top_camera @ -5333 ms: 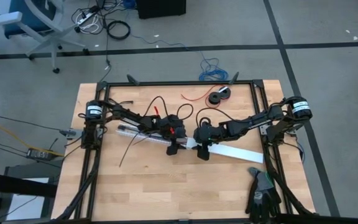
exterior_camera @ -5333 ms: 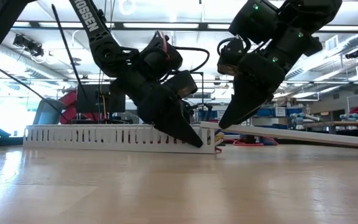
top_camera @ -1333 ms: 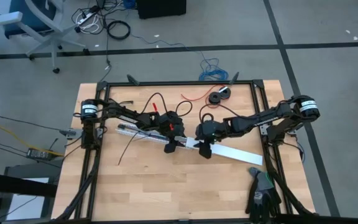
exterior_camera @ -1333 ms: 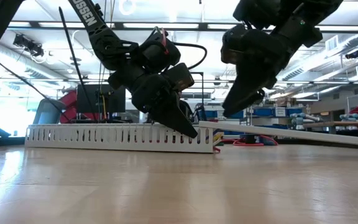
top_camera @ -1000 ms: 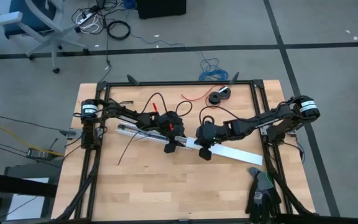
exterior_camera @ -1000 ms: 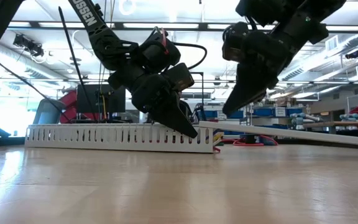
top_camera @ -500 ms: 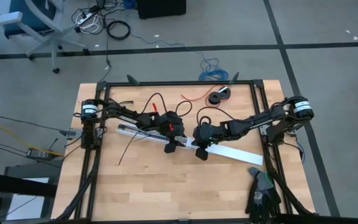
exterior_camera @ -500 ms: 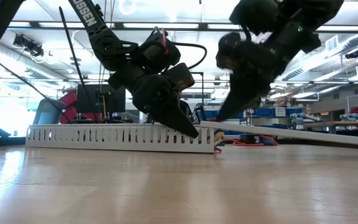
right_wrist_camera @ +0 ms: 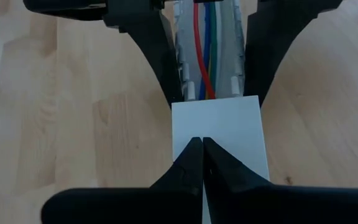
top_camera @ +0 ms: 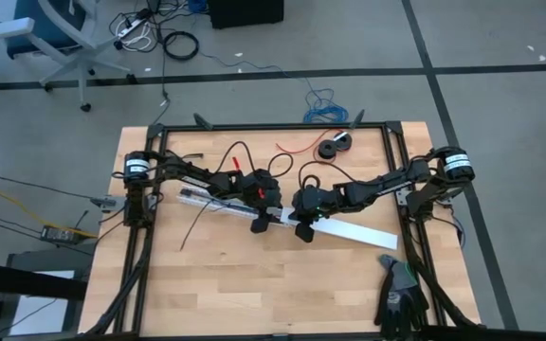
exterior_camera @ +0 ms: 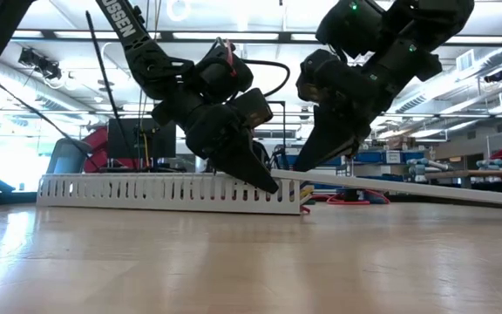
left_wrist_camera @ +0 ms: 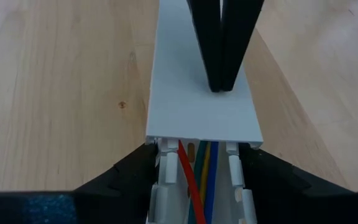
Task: Ziptie cables
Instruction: Close the white cable duct
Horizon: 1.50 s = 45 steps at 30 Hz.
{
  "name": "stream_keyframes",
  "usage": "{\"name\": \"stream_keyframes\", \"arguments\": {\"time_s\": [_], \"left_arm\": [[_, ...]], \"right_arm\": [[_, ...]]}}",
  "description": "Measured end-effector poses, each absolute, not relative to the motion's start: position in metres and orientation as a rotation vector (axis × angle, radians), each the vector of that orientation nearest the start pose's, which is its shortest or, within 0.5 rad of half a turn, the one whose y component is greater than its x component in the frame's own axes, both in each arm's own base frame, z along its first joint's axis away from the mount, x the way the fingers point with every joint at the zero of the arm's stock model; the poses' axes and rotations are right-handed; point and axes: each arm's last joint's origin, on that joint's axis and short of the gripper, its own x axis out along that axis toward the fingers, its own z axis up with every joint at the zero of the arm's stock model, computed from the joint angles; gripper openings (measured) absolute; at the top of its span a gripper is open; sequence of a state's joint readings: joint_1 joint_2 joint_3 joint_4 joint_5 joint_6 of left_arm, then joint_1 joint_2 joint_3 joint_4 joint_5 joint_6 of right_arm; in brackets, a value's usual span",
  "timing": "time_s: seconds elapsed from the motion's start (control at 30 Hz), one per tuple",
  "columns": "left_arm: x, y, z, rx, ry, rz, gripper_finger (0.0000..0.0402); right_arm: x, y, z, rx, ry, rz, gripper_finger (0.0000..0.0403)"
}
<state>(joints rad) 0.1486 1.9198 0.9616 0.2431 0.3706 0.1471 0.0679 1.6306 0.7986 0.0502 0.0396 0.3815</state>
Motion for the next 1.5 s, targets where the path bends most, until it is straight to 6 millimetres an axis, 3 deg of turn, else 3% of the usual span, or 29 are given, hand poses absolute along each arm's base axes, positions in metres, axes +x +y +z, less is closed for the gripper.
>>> {"name": "stream_keyframes", "arguments": {"time_s": [0.2, 0.6, 0.93, 1.17, 1.5], "left_arm": [[0.369, 0.045, 0.124, -0.072, 0.677, -0.246, 0.0227], [0.368, 0.045, 0.122, -0.068, 0.694, -0.250, 0.0318], [0.361, 0.044, 0.143, -0.013, 0.693, -0.268, 0.0321], [0.348, 0.043, 0.129, -0.027, 0.729, -0.256, 0.0321], [0.339, 0.041, 0.121, -0.050, 0.588, -0.228, 0.0321]], "right_arm": [[0.313, 0.020, 0.158, 0.323, 0.780, -0.116, 0.0000], [0.313, 0.020, 0.157, 0.324, 0.785, -0.115, 0.0000], [0.312, 0.020, 0.156, 0.338, 0.796, -0.117, 0.0000], [0.312, 0.020, 0.156, 0.341, 0.800, -0.119, 0.0000], [0.311, 0.020, 0.156, 0.340, 0.801, -0.119, 0.0000]]}}
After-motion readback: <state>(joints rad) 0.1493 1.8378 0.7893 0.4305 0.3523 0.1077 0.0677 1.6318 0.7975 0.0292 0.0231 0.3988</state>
